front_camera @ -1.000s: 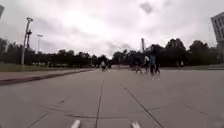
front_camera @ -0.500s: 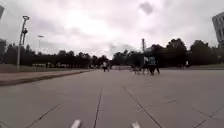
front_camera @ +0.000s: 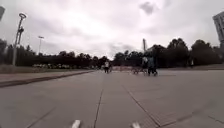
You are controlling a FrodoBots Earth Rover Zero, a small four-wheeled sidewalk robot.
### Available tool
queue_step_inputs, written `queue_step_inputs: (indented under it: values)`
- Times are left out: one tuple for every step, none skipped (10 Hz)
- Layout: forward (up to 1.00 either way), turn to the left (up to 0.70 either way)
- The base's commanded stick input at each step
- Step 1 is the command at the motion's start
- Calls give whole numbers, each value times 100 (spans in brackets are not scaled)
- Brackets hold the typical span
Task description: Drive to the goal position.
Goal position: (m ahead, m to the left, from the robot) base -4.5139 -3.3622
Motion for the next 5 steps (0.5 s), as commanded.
queue_step_inputs:
  values:
    - [100,34]
    - [100,29]
    - [100,2]
    - [100,0]
    - [100,0]
